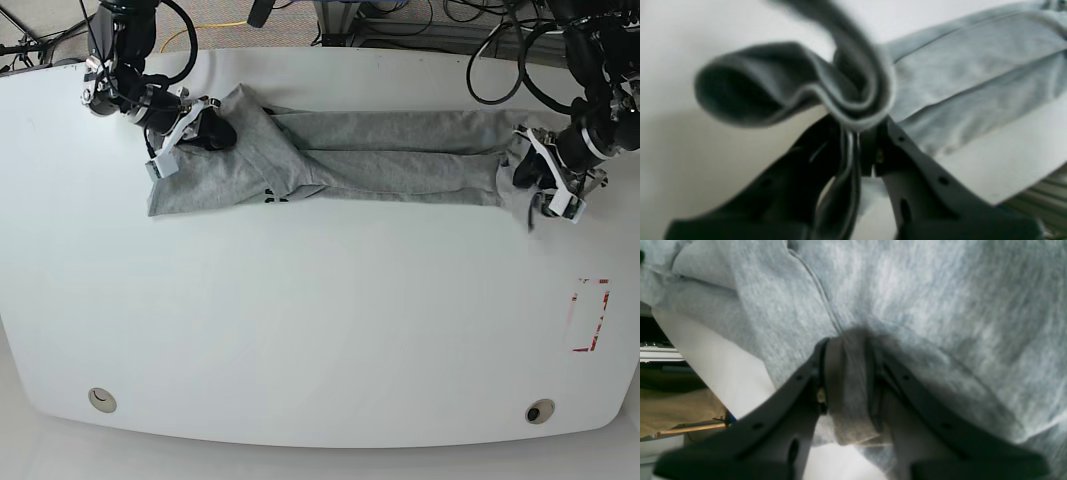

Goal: Fold the T-shirt properly
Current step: 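Grasp the strip end with the left gripper and fold it toward the right gripper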

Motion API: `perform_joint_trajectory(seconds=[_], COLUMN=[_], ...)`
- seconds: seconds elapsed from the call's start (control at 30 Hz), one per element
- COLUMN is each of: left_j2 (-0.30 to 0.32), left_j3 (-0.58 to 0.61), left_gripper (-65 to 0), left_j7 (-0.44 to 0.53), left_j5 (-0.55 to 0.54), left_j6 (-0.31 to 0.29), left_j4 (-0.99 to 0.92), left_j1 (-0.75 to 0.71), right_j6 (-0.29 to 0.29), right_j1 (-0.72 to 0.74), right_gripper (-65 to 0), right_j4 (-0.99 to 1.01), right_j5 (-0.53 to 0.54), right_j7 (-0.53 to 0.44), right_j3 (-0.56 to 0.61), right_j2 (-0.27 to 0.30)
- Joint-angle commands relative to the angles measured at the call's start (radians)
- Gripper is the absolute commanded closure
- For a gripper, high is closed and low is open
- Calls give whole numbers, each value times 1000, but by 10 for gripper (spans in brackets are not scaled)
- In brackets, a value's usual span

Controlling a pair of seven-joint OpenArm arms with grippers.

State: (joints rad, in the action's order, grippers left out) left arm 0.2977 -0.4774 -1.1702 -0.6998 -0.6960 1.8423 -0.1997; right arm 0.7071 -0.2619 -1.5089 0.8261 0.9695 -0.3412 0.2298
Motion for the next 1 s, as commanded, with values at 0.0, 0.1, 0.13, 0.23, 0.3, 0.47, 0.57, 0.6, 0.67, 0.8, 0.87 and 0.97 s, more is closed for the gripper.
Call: perform_joint_trajectory(seconds=[0.0, 0.1, 0.13, 0.23, 0.3, 0.47, 0.57, 0.6, 0.67, 0.8, 0.87, 0.97], left_j2=[-9, -47, -51, -62, -93, -137, -163, -171, -180, -183, -185, -185], left_j3=[24, 85, 107, 170, 202, 242, 253, 259, 271, 294, 302, 305], left_gripper=[-53, -53, -53, -53, -54, -54, -54, -54, -58, -133, -182, -240], left_j7=[-18, -37, -41, -47, -47, -47, -47, -47, -47, -47, -47, -47], left_j5=[-19, -19, -19, -22, -19, -19, -17, -17, -17, 32, 55, 53], left_j6=[-2, -2, -2, -2, -2, -2, -2, -2, -2, -2, -2, -2], left_j4=[56, 79, 81, 84, 81, 79, 76, 76, 76, 67, 64, 64], left_j1=[4, 27, 29, 33, 41, 56, 62, 65, 67, 70, 79, 82], right_j6=[-9, -9, -9, -9, -9, -9, -9, -9, -9, -9, -9, -9], right_j1=[-4, -3, -3, -3, -3, -1, -1, -1, -1, 0, 3, -3], right_gripper=[-109, -109, -109, -109, -109, -109, -109, -109, -109, -109, -109, -109], right_j4=[-3, -5, -5, -6, -8, -9, -9, -9, -9, -9, -17, -43], right_j5=[-32, -32, -32, -32, -47, -83, -87, -87, -87, -87, -87, -87], right_j7=[32, 32, 32, 32, 32, 32, 32, 32, 32, 32, 32, 32], right_j3=[-2, -2, -2, -2, -2, -2, -2, -2, -2, -2, -2, -2], right_j2=[10, 12, 12, 13, 13, 9, 6, 6, 6, 9, 10, 12])
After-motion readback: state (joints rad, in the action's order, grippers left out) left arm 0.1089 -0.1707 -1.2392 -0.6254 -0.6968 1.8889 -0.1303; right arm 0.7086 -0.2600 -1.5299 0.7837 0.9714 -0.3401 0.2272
